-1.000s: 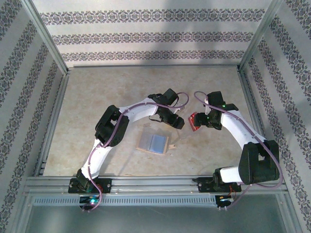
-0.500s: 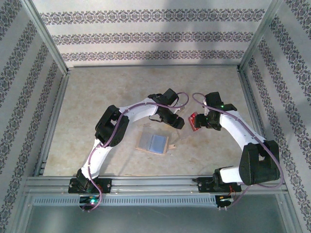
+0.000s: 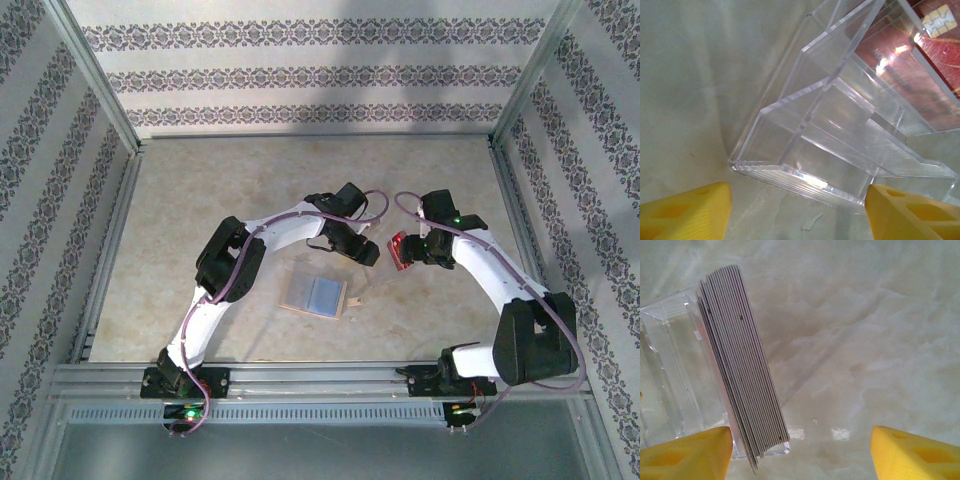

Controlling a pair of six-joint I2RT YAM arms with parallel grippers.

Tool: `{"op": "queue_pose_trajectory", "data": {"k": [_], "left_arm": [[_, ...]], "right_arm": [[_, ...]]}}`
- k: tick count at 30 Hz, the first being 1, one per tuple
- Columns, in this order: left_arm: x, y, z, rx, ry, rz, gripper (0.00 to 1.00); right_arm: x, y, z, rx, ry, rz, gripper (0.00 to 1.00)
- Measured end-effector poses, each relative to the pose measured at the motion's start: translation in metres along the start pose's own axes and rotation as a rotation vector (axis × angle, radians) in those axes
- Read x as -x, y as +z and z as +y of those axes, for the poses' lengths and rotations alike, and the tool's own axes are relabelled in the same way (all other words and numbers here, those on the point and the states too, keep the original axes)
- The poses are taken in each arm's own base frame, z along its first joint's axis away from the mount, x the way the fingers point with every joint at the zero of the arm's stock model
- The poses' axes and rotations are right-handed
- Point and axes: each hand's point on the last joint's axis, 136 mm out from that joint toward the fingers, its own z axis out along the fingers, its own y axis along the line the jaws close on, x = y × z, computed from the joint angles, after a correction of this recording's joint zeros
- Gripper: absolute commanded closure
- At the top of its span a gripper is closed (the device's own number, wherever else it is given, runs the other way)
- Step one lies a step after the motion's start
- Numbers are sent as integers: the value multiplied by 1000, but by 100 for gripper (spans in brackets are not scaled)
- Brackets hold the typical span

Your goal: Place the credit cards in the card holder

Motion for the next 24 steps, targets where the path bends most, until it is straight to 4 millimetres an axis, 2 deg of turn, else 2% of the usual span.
{"op": "queue_pose_trajectory", "data": {"k": [5, 14, 24], "left_arm": [[0, 0, 0, 0, 3, 0, 29], [0, 1, 0, -1, 2, 1, 29], [0, 1, 0, -4, 2, 2, 29]], "right_arm": [[-3, 7, -1, -6, 0, 30, 28], [-2, 4, -1, -17, -6, 16, 34], [0, -2, 0, -17, -16, -6, 51]]}}
